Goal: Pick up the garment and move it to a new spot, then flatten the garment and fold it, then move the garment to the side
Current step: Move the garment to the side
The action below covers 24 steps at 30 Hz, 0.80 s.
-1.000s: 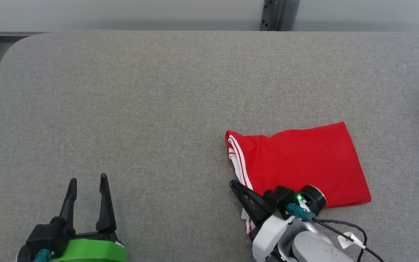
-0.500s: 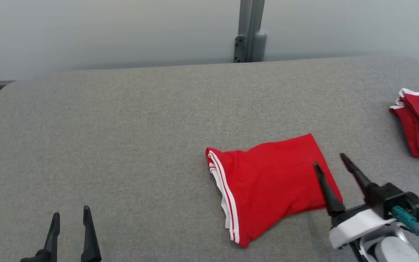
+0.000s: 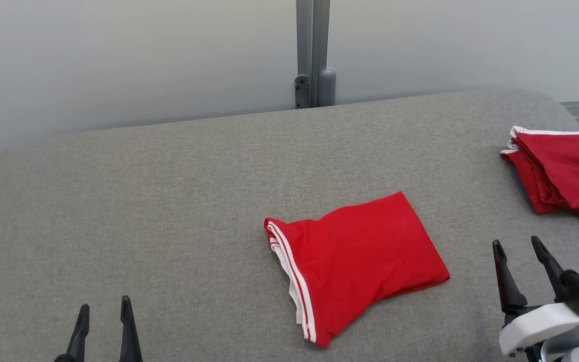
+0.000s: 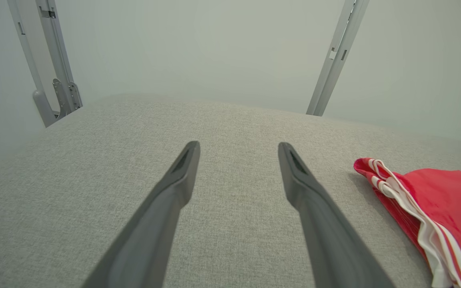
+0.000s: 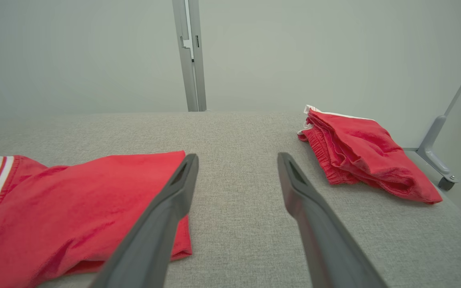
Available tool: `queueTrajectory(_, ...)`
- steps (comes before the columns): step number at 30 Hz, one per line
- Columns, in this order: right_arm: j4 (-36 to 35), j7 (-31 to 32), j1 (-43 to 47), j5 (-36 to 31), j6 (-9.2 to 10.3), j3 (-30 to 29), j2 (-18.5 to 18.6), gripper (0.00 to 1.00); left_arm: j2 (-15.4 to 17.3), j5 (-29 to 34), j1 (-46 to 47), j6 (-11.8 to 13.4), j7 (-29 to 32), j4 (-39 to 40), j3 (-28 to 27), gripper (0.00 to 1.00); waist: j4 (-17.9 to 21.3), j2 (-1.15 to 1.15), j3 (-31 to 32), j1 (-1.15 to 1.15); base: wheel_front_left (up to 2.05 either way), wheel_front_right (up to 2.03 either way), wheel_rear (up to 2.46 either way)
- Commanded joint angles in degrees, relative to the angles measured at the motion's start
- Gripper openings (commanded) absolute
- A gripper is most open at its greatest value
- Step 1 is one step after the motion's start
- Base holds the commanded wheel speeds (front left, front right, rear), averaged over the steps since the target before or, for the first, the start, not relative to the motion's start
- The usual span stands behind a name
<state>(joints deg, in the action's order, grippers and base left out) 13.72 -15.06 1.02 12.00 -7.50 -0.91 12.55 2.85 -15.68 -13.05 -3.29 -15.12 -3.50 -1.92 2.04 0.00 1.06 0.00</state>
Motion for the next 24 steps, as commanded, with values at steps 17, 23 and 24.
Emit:
queueTrajectory(17,2.74,5.48,-6.00,8.20,0.02,6.77,2.62,1.00,0.11,0.95,1.21,-1.15,0.00,-0.28,-0.04,1.00,-2.63,0.00,-1.31,0.00,0.00,0.00,0.00)
queueTrajectory(23,7.08,26.43,-16.54,13.54,0.02,13.65,8.33,1.00,0.11,1.80,4.22,-1.77,0.00,-0.37,1.30,1.00,-4.20,0.00,-6.59,0.00,0.00,0.00,0.00)
queueTrajectory(24,7.70,28.33,-18.13,13.40,0.01,14.55,8.94,1.00,0.10,1.98,4.77,-1.90,0.00,-0.54,1.58,1.00,-4.69,0.00,-7.35,0.00,0.00,0.00,0.00)
